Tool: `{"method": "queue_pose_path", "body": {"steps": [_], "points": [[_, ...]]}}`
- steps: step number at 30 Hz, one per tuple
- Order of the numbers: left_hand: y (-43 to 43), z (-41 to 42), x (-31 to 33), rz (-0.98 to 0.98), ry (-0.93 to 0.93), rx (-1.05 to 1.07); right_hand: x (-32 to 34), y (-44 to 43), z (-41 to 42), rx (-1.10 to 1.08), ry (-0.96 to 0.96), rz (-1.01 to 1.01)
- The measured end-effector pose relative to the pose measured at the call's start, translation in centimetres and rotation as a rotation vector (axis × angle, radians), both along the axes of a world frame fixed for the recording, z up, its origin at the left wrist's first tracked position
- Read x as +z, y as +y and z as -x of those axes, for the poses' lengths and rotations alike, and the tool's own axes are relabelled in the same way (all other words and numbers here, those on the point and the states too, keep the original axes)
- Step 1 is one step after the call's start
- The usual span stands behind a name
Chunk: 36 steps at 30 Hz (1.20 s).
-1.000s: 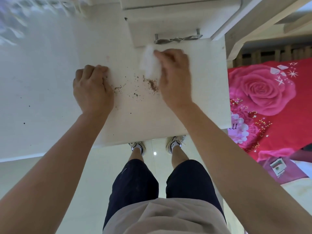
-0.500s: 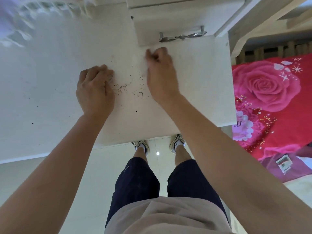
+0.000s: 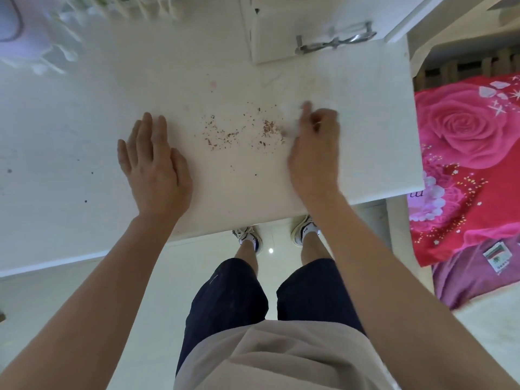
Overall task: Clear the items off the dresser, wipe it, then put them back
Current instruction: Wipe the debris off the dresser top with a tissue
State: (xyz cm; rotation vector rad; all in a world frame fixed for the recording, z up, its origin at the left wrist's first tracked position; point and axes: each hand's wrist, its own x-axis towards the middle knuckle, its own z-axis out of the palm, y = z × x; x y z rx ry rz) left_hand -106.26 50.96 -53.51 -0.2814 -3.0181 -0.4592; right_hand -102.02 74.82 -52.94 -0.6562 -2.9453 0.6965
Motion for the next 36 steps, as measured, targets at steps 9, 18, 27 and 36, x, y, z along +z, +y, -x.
{"method": "queue_pose_path", "body": {"steps": [9, 18, 27, 36], "points": [[-1.9, -0.1, -1.3, 0.062, 0.043, -0.117, 2.9, -3.1, 2.2, 0.054, 0.308, 0.283], [-1.9, -0.1, -1.7, 0.079, 0.087, -0.085, 0.3, 4.2, 4.5, -0.268, 0.105, 0.040], [-1.6, 0.0, -1.2, 0.066, 0.052, -0.065, 1.3, -3.2, 6.0, 0.263, 0.062, 0.317], [-1.4, -0.1, -0.8, 0.088, -0.045, -0.073, 0.1, 4.7, 0.7, -0.076, -0.034, -0.078]]}}
